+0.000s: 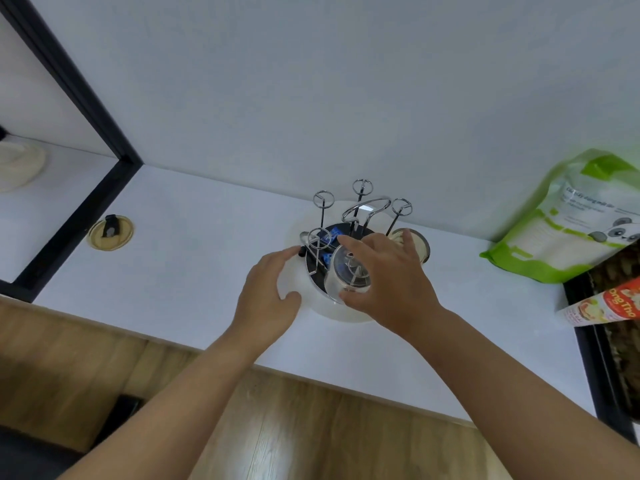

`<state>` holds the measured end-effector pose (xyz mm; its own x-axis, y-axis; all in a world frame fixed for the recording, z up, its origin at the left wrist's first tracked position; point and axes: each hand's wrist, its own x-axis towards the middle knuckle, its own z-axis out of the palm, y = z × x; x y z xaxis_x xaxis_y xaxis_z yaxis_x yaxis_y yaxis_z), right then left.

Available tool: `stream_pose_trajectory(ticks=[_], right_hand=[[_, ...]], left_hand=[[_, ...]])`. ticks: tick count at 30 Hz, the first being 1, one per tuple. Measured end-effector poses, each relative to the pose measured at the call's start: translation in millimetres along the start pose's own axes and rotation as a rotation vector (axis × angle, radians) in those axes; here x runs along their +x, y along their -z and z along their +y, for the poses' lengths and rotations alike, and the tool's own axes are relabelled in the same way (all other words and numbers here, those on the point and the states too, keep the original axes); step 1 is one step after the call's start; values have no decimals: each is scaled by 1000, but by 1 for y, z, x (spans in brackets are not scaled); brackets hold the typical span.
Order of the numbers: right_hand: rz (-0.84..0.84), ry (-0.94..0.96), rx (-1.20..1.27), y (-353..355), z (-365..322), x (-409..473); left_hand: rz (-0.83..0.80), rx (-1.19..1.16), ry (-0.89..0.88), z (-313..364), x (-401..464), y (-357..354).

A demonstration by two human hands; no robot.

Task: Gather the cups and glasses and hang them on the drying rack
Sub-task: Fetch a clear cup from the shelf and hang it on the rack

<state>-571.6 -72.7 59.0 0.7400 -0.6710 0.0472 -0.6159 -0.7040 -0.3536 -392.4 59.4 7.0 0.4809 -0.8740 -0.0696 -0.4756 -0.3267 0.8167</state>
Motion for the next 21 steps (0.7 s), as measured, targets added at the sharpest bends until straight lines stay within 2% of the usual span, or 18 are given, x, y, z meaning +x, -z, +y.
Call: stream_pose_trajectory(ticks=[4, 8, 21], right_hand=[[11, 12, 18, -3, 5, -2], [11, 10, 21, -2, 10, -3], [6, 17, -85, 6, 30, -7]], left_hand=[[48, 22, -131, 22, 13, 7], [22, 130, -216, 43, 23, 0], [18, 287, -242, 47, 32, -9]])
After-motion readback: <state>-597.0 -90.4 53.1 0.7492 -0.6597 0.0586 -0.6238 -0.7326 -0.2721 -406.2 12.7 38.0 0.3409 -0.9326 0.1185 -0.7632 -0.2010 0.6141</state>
